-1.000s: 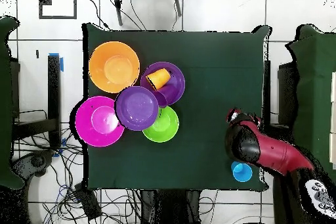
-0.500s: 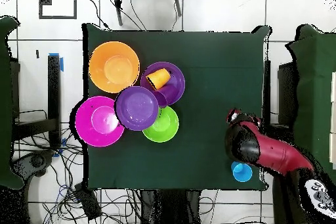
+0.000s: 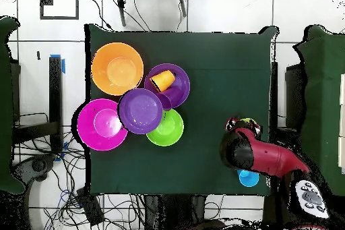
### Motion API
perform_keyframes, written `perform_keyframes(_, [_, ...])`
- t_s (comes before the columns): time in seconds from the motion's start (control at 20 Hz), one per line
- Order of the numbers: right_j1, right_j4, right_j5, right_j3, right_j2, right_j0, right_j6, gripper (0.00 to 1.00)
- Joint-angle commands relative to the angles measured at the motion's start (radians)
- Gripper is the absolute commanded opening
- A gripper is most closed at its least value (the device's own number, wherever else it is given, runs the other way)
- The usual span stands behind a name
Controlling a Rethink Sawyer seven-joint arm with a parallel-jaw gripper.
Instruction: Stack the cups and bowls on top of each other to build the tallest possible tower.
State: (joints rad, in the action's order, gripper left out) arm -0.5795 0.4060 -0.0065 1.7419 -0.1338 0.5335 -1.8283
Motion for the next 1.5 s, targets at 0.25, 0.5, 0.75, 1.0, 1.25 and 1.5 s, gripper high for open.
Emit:
perform_keyframes(0.25, [0.066, -0.006, 0.005, 0.029, 0.063, -0.006, -0.124, 1.00])
perform_keyframes(0.5, [0.057, 0.005, 0.003, 0.039, 0.086, 0.023, -0.113, 1.00])
perform_keyframes(0.75, [0.056, -0.006, -0.012, 0.049, 0.166, 0.089, -0.126, 1.00])
perform_keyframes(1.0, [0.060, 0.013, -0.026, 0.027, 0.145, 0.077, -0.110, 1.00])
perform_keyframes(1.25, [0.090, 0.008, -0.051, 0.001, 0.078, 0.033, -0.119, 1.00])
perform_keyframes(1.5, [0.086, 0.010, -0.014, 0.000, 0.063, 0.024, -0.103, 1.00])
